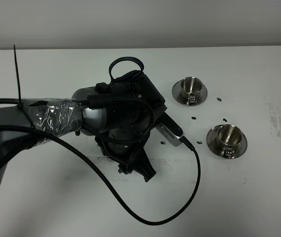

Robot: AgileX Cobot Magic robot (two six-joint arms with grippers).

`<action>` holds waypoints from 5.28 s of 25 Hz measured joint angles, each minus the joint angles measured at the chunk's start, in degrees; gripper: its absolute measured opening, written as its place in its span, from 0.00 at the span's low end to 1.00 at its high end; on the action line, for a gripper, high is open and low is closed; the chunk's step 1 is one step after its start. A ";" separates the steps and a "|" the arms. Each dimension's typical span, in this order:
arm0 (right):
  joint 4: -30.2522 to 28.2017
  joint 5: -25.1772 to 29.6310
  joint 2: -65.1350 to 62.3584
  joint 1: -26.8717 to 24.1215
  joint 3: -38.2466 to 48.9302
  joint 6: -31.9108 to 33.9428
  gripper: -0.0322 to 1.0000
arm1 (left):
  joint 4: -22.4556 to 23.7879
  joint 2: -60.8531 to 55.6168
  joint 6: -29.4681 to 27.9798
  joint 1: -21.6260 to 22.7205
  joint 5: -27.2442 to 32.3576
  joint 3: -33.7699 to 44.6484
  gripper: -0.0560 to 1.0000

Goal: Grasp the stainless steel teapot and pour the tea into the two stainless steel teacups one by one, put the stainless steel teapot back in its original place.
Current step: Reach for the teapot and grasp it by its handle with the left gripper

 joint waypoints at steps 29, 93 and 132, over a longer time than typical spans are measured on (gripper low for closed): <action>0.00 0.00 0.00 0.00 0.00 0.00 0.25 | -1.76 0.35 2.59 -0.55 -4.83 0.00 0.49; 0.00 0.00 0.00 0.00 0.00 0.00 0.25 | -6.14 -14.08 -8.23 8.92 -6.16 10.49 0.49; 0.05 0.00 0.00 0.00 0.00 0.00 0.25 | -13.19 -8.29 4.86 14.43 -10.84 11.40 0.49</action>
